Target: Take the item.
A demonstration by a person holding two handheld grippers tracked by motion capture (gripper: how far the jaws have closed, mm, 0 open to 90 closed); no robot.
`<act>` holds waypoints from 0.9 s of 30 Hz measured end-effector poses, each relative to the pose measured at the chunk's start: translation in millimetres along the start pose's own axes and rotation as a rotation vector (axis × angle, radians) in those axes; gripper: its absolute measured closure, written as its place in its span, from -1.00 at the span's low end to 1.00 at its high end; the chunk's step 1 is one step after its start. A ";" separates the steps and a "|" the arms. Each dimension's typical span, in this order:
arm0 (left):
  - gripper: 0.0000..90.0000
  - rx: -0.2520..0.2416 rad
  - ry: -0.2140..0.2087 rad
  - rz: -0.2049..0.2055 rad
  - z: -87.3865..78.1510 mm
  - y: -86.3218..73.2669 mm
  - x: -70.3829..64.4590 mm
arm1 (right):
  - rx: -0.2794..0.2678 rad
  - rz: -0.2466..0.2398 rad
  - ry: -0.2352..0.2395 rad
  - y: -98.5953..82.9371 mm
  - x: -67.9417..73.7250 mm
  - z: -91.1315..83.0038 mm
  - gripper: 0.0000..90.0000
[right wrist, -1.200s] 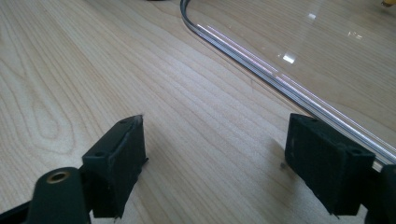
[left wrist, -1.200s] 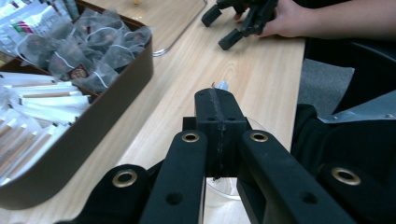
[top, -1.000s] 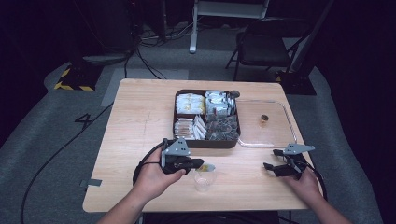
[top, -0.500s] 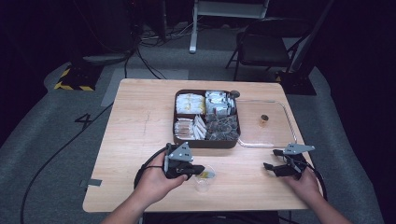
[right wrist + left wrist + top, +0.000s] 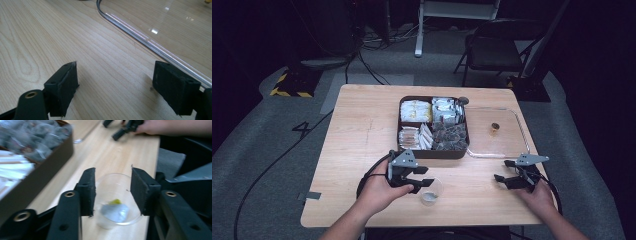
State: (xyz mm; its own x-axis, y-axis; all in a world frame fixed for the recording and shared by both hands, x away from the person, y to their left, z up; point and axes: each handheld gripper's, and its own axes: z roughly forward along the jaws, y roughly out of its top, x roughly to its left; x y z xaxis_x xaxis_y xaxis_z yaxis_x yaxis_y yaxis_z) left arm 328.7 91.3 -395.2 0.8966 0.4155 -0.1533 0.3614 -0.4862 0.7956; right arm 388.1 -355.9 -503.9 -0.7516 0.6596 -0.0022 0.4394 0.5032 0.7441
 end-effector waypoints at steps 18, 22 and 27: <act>-0.01 -0.032 0.210 -0.052 -34.1 -26.0 45.2 | 0.001 -0.001 0.001 0.1 -0.1 0.1 -0.55; -0.12 -0.014 0.237 -0.039 -40.0 -38.0 51.7 | 0.002 -0.002 -0.005 0.0 0.5 0.0 -0.55; -0.18 0.015 0.265 -0.039 -49.0 -52.6 60.0 | 0.003 -0.002 -0.005 0.0 0.6 0.0 -0.55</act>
State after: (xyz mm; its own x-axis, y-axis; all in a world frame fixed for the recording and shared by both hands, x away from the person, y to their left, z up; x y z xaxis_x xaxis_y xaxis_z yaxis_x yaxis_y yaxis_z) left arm 351.0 179.4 -417.6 0.7842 0.6201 -0.0228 0.3996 -0.4765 0.7832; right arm 387.6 -355.5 -503.9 -0.7498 0.6616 -0.0067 0.4396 0.5057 0.7423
